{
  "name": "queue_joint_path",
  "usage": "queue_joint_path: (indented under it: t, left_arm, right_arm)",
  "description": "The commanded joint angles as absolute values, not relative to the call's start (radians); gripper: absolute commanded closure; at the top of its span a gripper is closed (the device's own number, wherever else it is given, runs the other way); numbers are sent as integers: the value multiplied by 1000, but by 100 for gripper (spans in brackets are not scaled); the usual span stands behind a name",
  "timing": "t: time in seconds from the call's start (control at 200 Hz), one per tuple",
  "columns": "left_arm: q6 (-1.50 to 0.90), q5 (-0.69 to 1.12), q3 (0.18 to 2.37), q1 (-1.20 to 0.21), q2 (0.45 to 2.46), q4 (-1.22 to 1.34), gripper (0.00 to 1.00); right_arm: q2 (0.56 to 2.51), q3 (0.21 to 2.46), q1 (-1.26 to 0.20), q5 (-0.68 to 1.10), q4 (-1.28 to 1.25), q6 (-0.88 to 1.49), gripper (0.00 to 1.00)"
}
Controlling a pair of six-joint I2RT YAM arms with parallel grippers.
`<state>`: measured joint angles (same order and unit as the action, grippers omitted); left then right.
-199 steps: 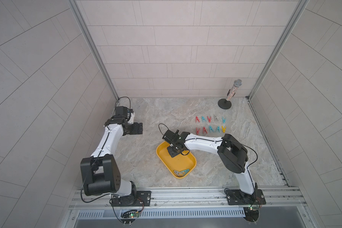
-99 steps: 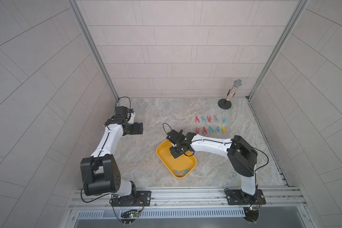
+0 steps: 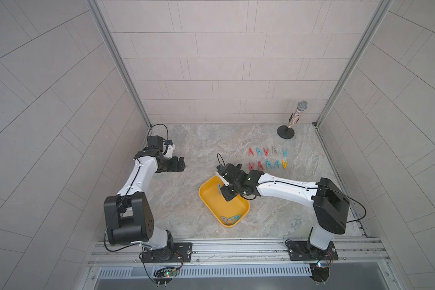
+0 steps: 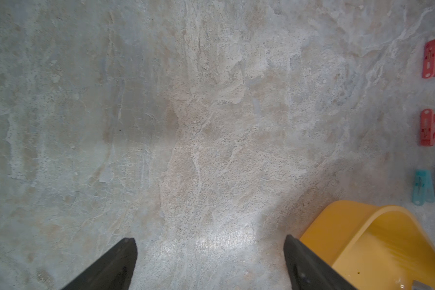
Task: Take the clothespins out of the storage box
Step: Pick up the clothespin from the storage box, then place the clothespin at the center of the board.
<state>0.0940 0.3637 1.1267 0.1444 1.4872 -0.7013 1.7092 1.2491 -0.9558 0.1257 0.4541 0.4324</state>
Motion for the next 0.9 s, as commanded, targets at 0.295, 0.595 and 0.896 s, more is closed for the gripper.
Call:
queue_joint_path:
  t: [0.295,0.595,0.896]
  left_arm:
    - [147,501,1133,129,1506,-750,1]
    - [158,511,1140,90,1526,-764,1]
    - [155,455,1146,69,1530,-763,1]
  right_arm:
    - [1509,1168,-886,79,457,369,100]
    - [1387,1073,-776,77,482,367,100]
    - [1327,968,-586,148,513,370,100]
